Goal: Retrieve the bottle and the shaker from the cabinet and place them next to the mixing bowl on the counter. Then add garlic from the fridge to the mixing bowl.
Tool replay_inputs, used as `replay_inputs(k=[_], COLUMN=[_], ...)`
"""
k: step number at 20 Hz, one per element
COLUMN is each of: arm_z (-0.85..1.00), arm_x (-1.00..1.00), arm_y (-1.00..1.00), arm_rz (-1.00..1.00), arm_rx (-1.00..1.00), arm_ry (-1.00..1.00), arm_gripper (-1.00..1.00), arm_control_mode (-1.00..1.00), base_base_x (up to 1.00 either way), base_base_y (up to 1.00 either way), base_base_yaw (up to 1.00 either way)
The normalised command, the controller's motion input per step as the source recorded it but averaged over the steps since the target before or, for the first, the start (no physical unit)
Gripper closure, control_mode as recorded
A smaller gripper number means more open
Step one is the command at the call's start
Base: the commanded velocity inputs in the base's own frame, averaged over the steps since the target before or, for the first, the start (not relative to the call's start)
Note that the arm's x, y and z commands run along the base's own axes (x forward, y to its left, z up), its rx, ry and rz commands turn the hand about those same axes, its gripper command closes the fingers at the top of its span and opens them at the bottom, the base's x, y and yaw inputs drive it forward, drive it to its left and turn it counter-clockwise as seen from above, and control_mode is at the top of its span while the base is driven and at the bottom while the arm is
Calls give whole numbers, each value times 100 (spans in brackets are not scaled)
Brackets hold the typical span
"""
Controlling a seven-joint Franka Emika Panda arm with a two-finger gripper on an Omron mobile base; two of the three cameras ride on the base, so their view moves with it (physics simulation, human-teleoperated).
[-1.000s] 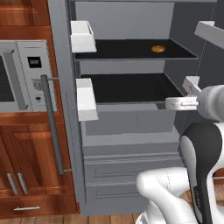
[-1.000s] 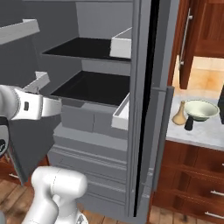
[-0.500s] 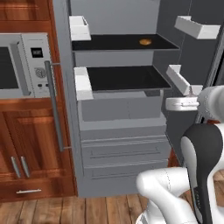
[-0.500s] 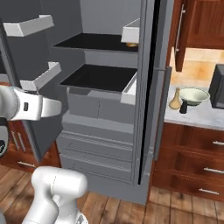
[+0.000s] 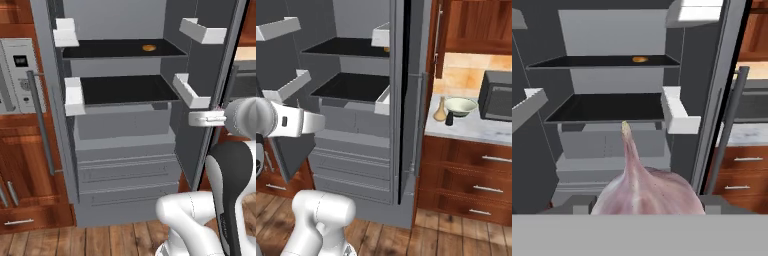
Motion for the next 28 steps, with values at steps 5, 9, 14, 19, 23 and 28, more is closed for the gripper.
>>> replay_inputs(k=[5, 9, 14, 19, 23, 28], arm_z=[0, 0, 0, 0, 0, 0], arm_x=[0, 0, 0, 0, 0, 0], arm_y=[0, 0, 0, 0, 0, 0], arm_rz=[0, 0, 0, 0, 0, 0], arm_rx=[0, 0, 0, 0, 0, 0], arm_ry=[0, 0, 0, 0, 0, 0], arm_gripper=[100, 100, 100, 100, 100, 100], arm_control_mode=[100, 100, 100, 100, 100, 100], base_base_x=[0, 0, 2, 9, 19, 31], base_base_y=[-59, -58, -54, -53, -51, -49], base_base_yaw=[-2, 0, 0, 0, 0, 0])
